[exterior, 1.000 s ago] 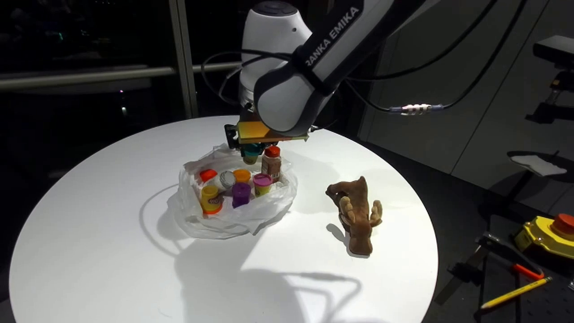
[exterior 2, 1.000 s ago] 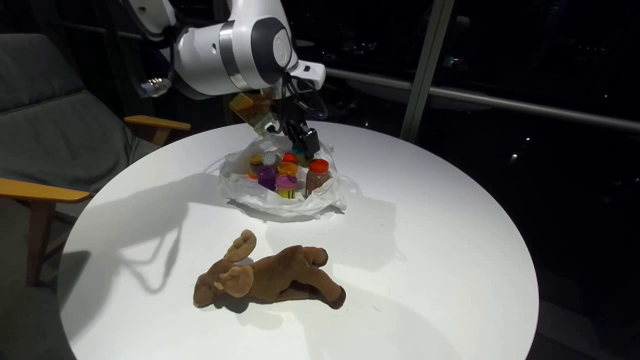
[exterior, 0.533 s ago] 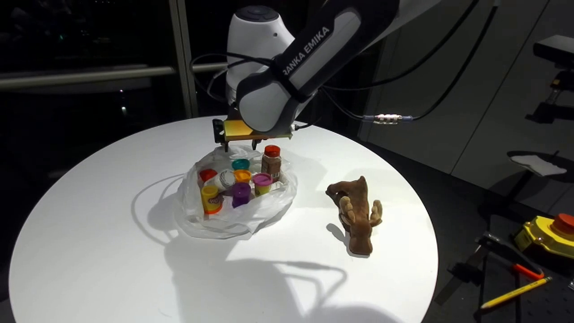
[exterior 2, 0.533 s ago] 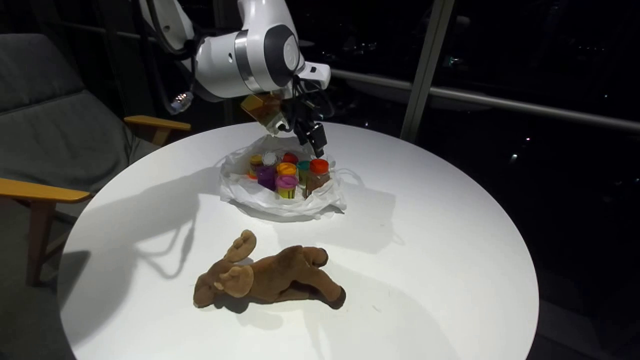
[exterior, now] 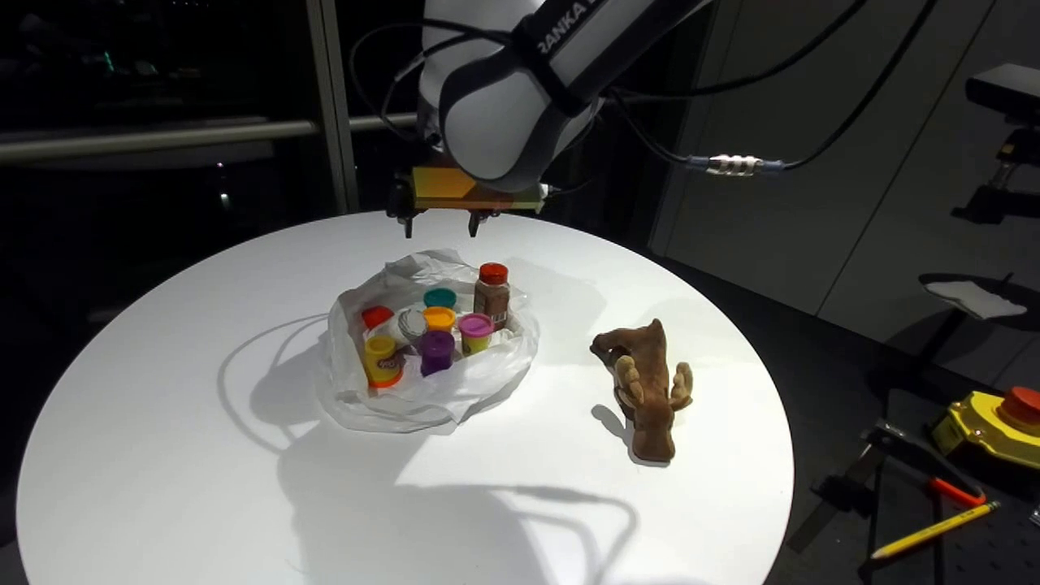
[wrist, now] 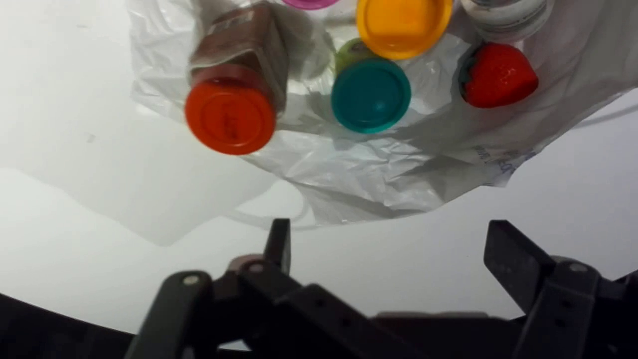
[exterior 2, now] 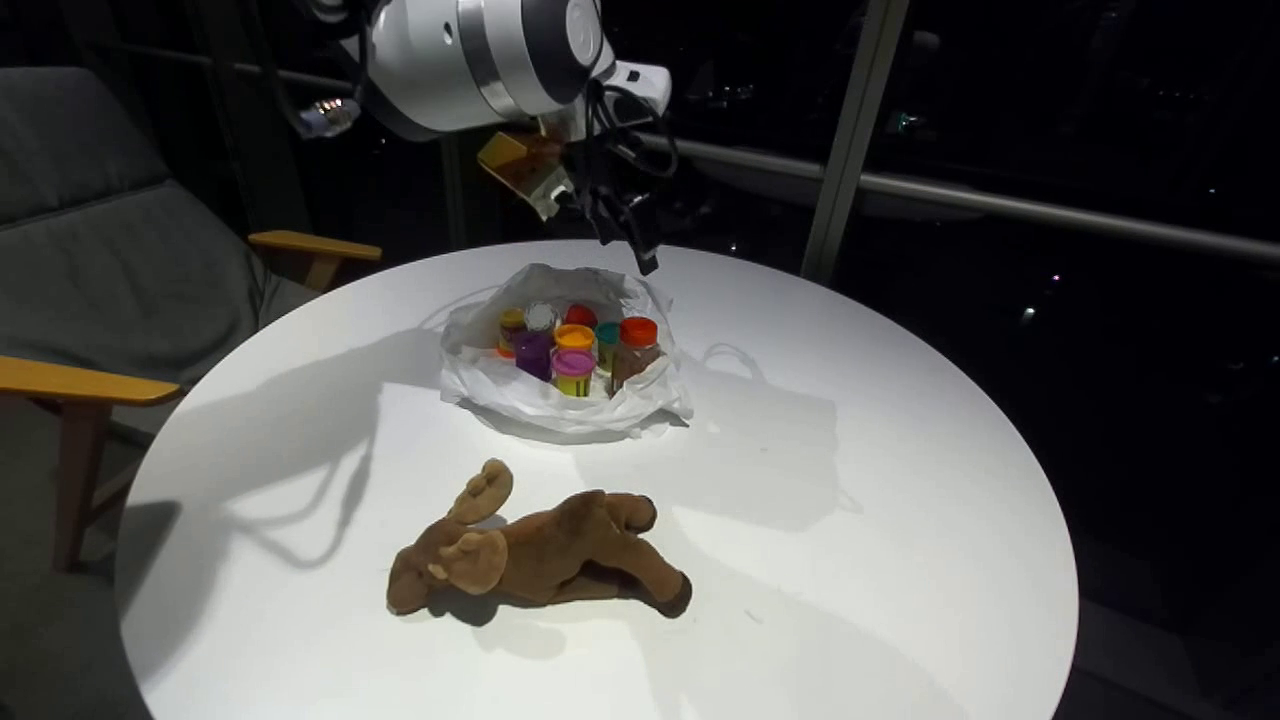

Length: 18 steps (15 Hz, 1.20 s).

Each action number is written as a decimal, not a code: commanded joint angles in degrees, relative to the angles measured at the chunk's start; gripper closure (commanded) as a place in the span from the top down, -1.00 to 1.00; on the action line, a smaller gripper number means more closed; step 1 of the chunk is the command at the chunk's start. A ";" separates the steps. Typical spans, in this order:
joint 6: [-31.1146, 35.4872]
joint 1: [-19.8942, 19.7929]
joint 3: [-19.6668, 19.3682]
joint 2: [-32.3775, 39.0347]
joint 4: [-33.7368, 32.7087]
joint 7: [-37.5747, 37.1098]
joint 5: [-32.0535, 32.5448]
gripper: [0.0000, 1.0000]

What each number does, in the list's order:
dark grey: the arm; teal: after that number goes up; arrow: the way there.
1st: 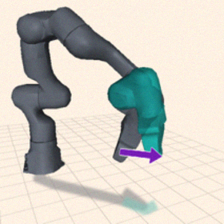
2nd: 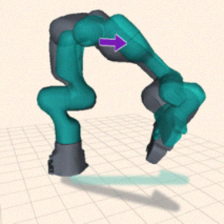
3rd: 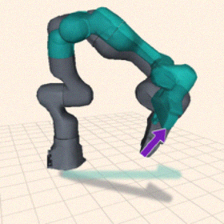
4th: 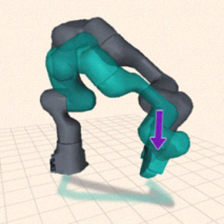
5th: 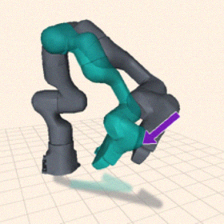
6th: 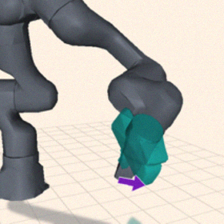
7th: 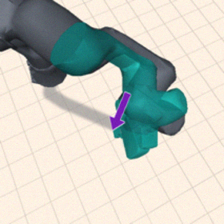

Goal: Put all the objects in the plastic bag

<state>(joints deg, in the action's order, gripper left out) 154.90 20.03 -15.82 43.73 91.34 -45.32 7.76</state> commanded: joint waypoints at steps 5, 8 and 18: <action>-2.32 0.23 -0.99 -21.42 26.61 -3.34 2.80 1.00; -1.19 -0.40 -1.20 -27.66 36.38 -7.20 4.01 1.00; -3.75 -8.98 2.91 -36.96 57.17 -22.01 23.76 1.00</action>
<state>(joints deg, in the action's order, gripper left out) 150.53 15.82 -16.61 7.13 146.53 -67.35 29.87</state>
